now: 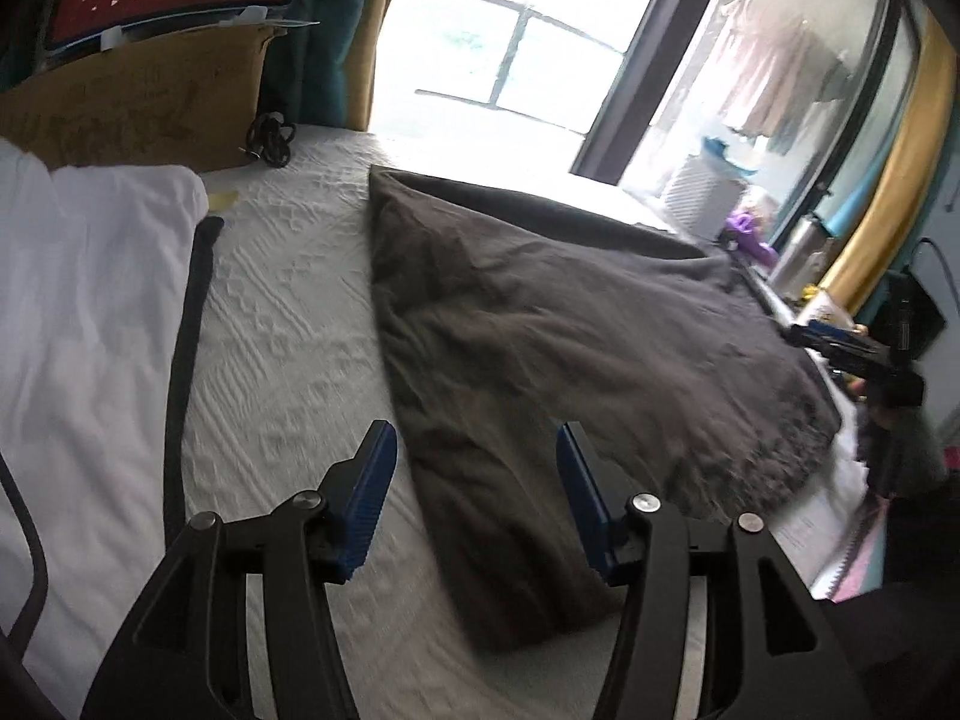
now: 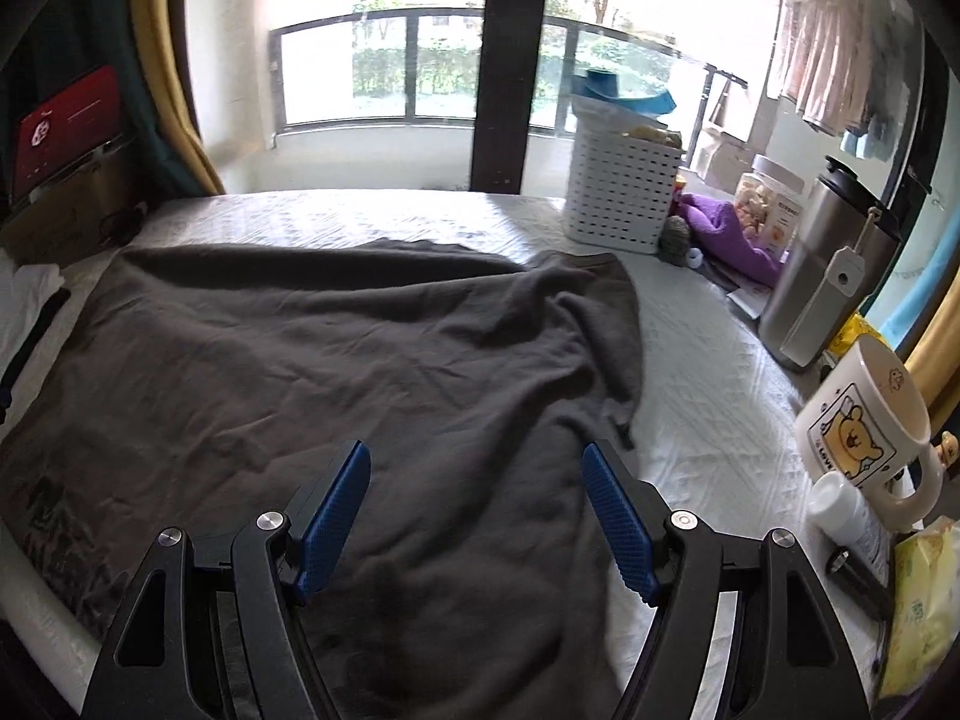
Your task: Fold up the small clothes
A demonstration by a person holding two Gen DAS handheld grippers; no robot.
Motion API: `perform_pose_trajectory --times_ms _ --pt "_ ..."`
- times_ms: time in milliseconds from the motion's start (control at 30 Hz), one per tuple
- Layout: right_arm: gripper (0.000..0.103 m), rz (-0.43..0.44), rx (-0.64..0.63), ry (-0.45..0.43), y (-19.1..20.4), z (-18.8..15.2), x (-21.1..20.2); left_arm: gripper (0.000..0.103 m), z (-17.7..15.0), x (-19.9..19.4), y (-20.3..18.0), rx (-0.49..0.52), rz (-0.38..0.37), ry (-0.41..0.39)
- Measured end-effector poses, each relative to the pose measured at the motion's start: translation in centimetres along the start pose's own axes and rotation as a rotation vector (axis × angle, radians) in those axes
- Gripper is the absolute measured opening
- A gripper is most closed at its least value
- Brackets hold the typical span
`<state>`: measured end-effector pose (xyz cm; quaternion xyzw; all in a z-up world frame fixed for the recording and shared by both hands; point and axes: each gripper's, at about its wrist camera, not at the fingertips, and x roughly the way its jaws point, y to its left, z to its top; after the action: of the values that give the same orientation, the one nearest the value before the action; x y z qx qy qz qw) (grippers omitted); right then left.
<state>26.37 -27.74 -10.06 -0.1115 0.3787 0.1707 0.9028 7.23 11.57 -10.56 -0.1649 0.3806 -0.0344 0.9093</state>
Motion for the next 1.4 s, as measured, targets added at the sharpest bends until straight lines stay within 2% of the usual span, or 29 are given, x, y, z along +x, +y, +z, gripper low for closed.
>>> perform_pose_trajectory --times_ms 100,167,333,467,533,567,600,633,733,1133,1233,1333,1400 --pt "0.075 0.015 -0.006 -0.002 1.1 -0.5 -0.2 0.055 -1.1 -0.8 -0.4 0.009 -0.024 -0.014" --pt "0.075 0.027 -0.012 0.0 1.9 -0.9 -0.3 0.055 -1.8 -0.7 -1.0 0.026 -0.038 0.011" --pt "0.075 0.053 -0.05 0.017 3.9 -2.1 -0.2 0.055 -3.7 0.5 -2.1 0.059 0.014 0.083" --pt "0.075 0.05 -0.081 0.046 5.1 -3.5 0.5 0.055 -4.3 0.2 -2.6 0.07 0.043 0.055" --pt "0.075 0.049 -0.081 0.061 5.2 -4.2 0.8 0.041 -4.9 0.4 -3.5 0.156 0.112 0.05" --pt "0.075 0.042 -0.077 0.082 5.0 -4.5 1.2 0.031 -5.1 0.5 -3.9 0.197 0.128 0.05" --pt "0.075 0.034 -0.068 0.095 4.8 -4.8 1.6 0.016 -5.2 0.5 -4.3 0.217 0.119 0.053" --pt "0.075 0.038 -0.055 0.09 4.5 -5.1 1.5 0.011 -5.3 0.4 -4.6 0.215 0.096 0.065" --pt "0.075 0.023 -0.049 0.083 4.2 -5.4 1.2 0.009 -5.4 0.2 -4.9 0.242 0.122 0.063" --pt "0.075 -0.018 -0.015 0.081 1.8 -7.0 -0.8 0.009 -5.9 -1.6 -4.2 0.243 0.117 0.074" --pt "0.075 -0.032 0.006 0.074 1.1 -7.6 -1.8 0.012 -5.5 -2.7 -4.2 0.241 0.083 0.048" --pt "0.075 -0.012 0.04 0.054 0.4 -8.0 -3.0 0.013 -5.1 -3.8 -4.1 0.233 0.088 0.022" --pt "0.076 -0.005 0.054 0.033 0.0 -8.3 -4.0 0.013 -4.7 -4.5 -3.9 0.223 0.13 -0.007"
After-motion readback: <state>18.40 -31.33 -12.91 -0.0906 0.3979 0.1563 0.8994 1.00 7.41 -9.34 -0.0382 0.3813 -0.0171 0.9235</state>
